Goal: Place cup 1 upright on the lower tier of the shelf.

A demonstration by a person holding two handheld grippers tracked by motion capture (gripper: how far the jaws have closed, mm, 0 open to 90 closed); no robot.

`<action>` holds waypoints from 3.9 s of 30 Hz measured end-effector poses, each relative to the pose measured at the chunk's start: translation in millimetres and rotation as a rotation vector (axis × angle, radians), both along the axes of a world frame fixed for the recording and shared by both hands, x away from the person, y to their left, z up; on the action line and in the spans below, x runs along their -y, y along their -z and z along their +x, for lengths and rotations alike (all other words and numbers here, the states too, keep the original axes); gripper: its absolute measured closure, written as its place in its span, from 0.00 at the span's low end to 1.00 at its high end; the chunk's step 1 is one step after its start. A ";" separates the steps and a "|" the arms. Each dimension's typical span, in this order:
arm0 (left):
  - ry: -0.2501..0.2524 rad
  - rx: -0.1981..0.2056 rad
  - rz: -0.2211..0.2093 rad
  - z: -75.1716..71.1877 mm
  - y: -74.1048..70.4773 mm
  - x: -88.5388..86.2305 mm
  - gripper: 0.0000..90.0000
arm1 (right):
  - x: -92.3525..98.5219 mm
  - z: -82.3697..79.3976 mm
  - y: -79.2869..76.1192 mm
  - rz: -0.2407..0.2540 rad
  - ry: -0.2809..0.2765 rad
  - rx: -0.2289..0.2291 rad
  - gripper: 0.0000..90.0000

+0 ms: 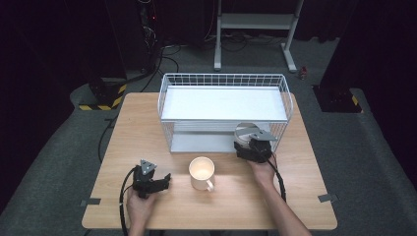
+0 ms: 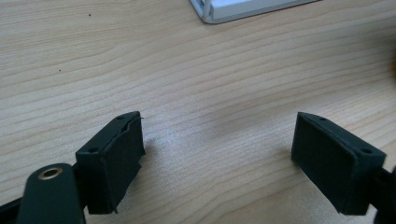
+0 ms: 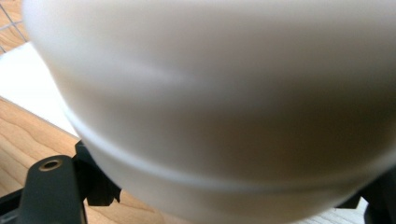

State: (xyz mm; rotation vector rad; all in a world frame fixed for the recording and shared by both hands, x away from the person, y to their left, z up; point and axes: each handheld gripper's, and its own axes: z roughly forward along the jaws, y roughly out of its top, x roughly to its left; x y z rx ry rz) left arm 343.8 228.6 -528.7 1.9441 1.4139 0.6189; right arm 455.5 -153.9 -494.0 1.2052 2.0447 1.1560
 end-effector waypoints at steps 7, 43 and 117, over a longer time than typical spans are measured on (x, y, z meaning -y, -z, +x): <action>0.000 0.000 0.000 0.0 0.0 0.0 0.19 | -0.1 8.9 -2.4 -0.017 -0.004 -0.019 0.20; -0.005 0.002 -0.003 0.0 0.2 0.4 0.19 | 7.8 4.5 -1.2 0.002 0.005 -0.031 0.14; -0.001 0.001 0.002 0.1 0.0 0.1 0.19 | -0.2 21.1 12.1 -0.035 0.119 -0.101 0.60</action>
